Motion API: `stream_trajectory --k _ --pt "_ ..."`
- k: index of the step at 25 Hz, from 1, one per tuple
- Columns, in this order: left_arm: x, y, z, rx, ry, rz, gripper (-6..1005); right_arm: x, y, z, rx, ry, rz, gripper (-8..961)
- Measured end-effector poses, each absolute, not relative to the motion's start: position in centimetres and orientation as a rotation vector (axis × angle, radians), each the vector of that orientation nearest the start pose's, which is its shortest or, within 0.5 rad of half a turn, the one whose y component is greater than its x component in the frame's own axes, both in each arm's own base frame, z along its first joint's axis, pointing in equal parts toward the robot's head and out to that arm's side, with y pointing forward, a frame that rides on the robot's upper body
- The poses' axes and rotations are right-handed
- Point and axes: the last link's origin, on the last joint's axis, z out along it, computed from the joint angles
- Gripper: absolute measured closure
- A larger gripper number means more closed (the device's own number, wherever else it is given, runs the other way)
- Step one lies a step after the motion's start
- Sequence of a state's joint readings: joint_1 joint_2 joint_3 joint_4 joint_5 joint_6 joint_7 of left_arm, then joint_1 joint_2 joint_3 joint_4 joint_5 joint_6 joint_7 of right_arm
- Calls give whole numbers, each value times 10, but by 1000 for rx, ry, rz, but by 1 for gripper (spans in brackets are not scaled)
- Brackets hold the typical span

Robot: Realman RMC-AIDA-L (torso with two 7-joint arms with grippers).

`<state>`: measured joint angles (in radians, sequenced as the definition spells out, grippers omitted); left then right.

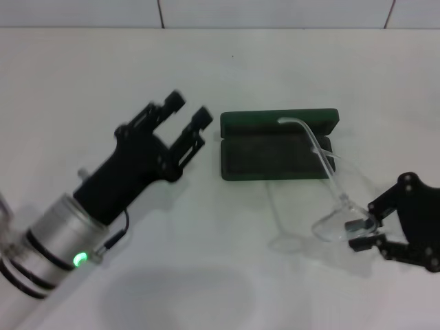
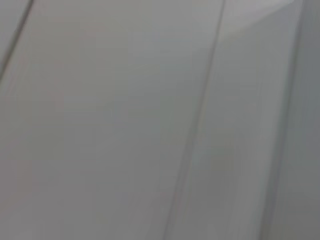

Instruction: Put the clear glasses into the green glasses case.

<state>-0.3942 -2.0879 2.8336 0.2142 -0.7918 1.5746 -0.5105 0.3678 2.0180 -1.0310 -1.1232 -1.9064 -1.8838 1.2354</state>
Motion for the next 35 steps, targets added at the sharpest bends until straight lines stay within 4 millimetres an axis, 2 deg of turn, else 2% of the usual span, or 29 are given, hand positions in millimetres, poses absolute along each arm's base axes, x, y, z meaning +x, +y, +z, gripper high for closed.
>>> stream_trajectory --k 4,10,14,19,35 --pt "-238 277 -54 -2227 -576 -1454 454 236 274 28 -3027 -326 656 830" --pt "-214 297 -51 -2472 -612 -1484 454 240 276 12 -2969 -418 727 830" --pt "-201 297 -56 -2579 -575 -1488 454 239 278 8 -2954 -456 749 830" --pt "-195 295 -63 -2644 -551 -1480 454 237 279 5 -2959 -459 754 829" --pt "-201 284 -73 -2761 -587 -1395 454 230 276 -4 -2944 -529 803 830"
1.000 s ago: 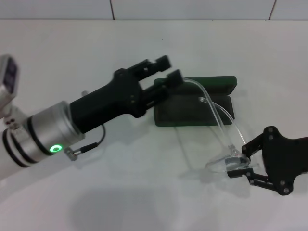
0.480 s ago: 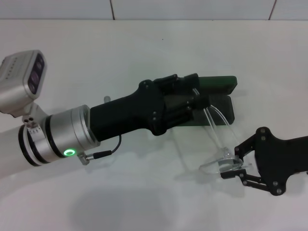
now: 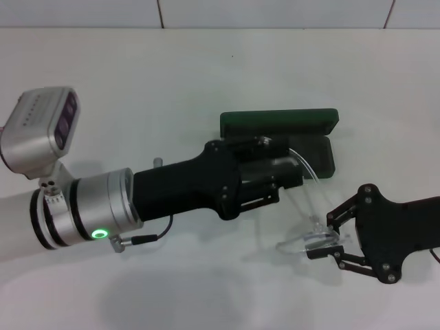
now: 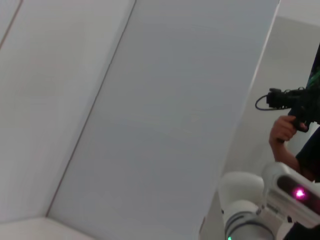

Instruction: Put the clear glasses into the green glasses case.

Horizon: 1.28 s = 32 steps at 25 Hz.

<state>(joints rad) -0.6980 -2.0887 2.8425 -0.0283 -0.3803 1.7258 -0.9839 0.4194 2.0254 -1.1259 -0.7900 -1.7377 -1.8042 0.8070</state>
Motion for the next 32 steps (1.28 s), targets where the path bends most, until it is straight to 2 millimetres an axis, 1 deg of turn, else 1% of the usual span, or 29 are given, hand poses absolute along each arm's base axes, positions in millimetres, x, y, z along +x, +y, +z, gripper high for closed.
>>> stream_trajectory --k 7,15,18,22,24,27,32 --pt "-206 279 -76 -2797 -628 -1355 454 230 272 -7 -2893 -623 841 830" --pt "-208 274 -79 -2841 -652 -1331 454 236 265 -15 -2819 -736 885 829" --pt "-211 277 -73 -2771 -664 -1363 454 238 262 -17 -2815 -768 887 829" --pt "-222 286 -62 -2633 -682 -1376 454 241 258 -20 -2810 -787 893 829" --pt "-222 287 -61 -2608 -674 -1383 454 242 257 -22 -2813 -783 896 829" --pt "-219 285 -64 -2633 -640 -1383 454 243 257 -22 -2814 -778 890 830" --pt "-212 283 -76 -2712 -599 -1337 454 244 256 -25 -2801 -806 884 830"
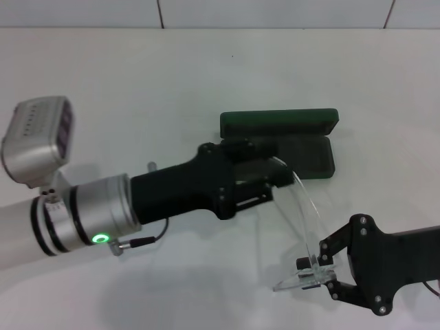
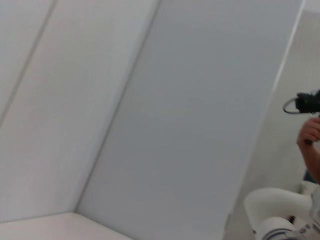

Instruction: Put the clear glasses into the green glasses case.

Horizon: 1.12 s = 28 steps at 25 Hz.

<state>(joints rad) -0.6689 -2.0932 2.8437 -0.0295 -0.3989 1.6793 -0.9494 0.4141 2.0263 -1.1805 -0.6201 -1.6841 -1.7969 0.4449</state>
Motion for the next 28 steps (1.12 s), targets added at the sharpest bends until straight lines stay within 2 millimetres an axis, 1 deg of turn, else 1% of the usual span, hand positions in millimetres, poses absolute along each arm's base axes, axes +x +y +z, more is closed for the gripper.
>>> stream_trajectory --k 5,11,20,28 --pt "-207 281 -83 -2752 -562 -1315 454 245 258 -29 -2789 -823 875 830" --pt "-208 287 -94 -2773 -586 -1216 454 245 255 -32 -2778 -882 880 830" --pt "-214 288 -95 -2763 -590 -1170 454 245 247 -32 -2744 -980 918 831" --pt "-217 280 -97 -2782 -517 -1157 454 244 247 -30 -2715 -998 936 831"
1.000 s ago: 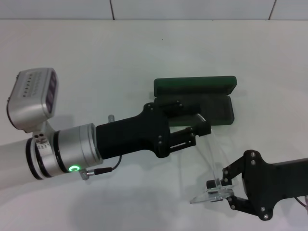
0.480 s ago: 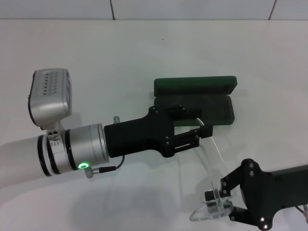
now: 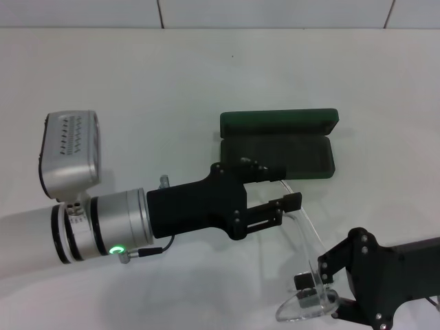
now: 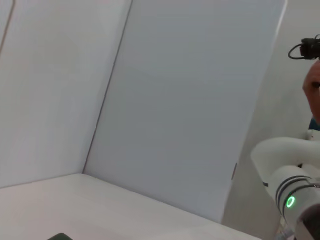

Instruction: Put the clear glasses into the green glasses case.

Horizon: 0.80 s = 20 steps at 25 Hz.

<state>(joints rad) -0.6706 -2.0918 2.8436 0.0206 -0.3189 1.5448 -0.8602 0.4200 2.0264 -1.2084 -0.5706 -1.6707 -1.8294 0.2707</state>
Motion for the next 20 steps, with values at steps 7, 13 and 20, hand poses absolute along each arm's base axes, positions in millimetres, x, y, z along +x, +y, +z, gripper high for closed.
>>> stream_trajectory --k 7,13,20 --pt "-216 276 -94 -2746 -498 -1219 454 245 247 -30 -2713 -991 921 832" --pt "-216 273 -94 -2741 -499 -1240 454 247 248 -31 -2711 -981 904 832" --pt "-214 266 -86 -2724 -490 -1337 454 250 253 -30 -2691 -945 860 832"
